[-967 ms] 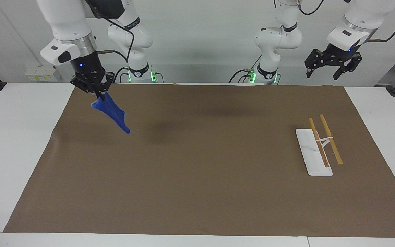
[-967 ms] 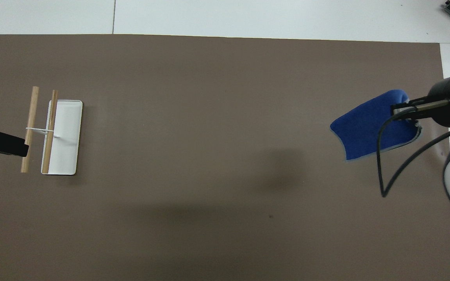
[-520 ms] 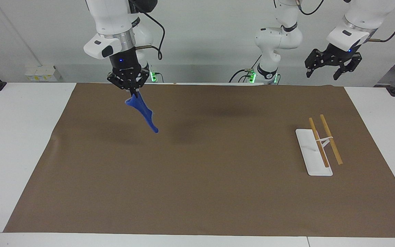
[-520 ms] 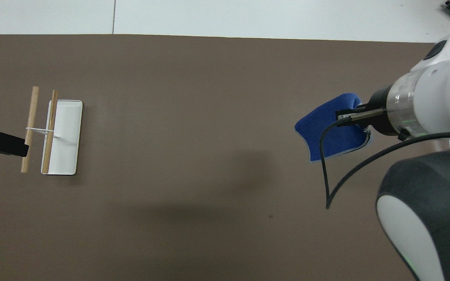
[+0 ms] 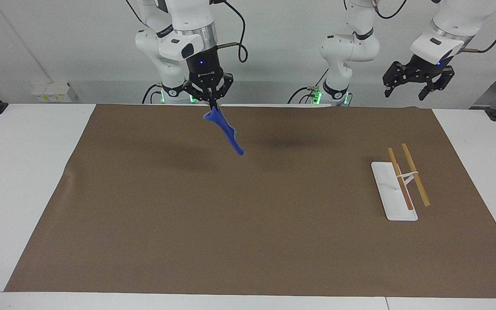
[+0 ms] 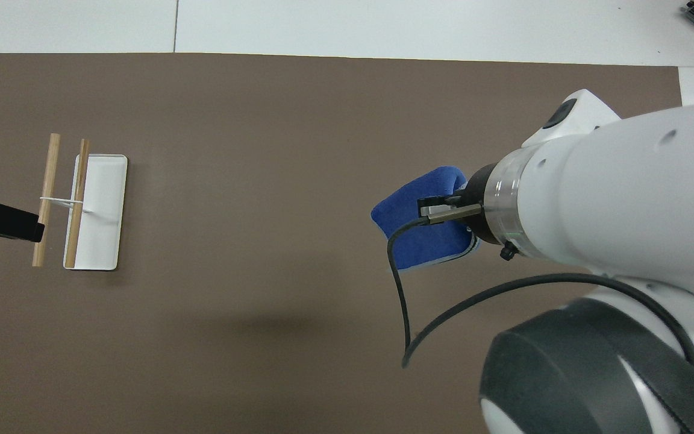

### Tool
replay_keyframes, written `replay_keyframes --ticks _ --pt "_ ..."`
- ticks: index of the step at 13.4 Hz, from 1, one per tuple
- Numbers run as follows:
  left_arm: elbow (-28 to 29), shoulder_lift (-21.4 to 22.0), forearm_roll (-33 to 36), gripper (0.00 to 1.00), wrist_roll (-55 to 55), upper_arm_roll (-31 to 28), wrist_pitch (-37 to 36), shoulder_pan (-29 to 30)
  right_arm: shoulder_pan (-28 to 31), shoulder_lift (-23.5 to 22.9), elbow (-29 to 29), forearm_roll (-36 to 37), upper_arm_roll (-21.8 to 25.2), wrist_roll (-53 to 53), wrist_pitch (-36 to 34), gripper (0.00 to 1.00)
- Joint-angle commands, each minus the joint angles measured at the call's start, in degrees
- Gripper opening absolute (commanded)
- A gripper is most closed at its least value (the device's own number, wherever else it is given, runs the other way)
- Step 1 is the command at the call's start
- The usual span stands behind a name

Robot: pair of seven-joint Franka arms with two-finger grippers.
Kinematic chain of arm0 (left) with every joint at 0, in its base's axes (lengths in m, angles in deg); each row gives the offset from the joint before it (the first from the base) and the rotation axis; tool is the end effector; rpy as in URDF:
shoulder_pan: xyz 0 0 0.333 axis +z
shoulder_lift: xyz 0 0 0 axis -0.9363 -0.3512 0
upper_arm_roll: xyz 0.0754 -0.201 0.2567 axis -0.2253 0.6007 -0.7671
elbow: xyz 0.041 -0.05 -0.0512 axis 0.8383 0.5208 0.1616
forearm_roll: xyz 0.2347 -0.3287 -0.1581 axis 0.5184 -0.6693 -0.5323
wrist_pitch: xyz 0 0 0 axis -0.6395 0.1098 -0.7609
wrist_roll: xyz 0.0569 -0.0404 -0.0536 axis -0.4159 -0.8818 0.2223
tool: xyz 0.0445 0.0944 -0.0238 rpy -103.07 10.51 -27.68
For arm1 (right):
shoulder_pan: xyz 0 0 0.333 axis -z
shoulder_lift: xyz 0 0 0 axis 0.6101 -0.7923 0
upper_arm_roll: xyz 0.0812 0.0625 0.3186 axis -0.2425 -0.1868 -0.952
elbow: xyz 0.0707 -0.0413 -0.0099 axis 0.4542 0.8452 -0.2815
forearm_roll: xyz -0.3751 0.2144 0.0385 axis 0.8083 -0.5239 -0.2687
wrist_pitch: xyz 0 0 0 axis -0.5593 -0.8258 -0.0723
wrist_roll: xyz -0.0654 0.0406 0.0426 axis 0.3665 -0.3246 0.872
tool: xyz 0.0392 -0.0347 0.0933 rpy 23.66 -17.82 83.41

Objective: Right arm passes towel to left arm to hang
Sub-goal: 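Carry the towel toward the table center with the right gripper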

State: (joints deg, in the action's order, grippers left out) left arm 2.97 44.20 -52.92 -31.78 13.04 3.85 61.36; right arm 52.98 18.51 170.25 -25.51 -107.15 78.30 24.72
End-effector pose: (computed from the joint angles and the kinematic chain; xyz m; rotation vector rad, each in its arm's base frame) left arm 0.5463 -0.0616 0.6995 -3.1267 0.2843 0.0912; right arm 0.5519 0.2659 0.6745 -2.9840 -0.1577 -0.2680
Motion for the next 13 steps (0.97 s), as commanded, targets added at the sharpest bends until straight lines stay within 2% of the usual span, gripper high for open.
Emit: replay_keyframes --ticks 1,6,10,12,13 --pt "1.53 1.43 0.80 1.00 0.52 0.06 -0.17 0.00 0.97 -0.24 -0.47 -2.21 -3.06 5.55 3.26 0.00" --pt "1.53 1.43 0.80 1.00 0.52 0.14 -0.17 0.00 0.97 -0.33 -0.47 -4.58 -5.61 6.98 6.26 0.00" --pt "1.53 1.43 0.89 1.00 0.87 0.14 0.09 -0.09 0.97 -0.60 -0.47 -4.67 -9.56 11.54 10.04 0.00" --pt "1.18 1.34 -1.46 1.00 1.48 0.67 0.45 -0.35 0.97 -0.69 -0.47 -4.67 -11.32 13.74 11.62 0.00" --pt "1.01 1.08 -4.96 1.00 3.49 0.41 0.36 -0.09 0.97 -0.69 -0.47 -4.67 -12.11 14.36 12.15 0.00"
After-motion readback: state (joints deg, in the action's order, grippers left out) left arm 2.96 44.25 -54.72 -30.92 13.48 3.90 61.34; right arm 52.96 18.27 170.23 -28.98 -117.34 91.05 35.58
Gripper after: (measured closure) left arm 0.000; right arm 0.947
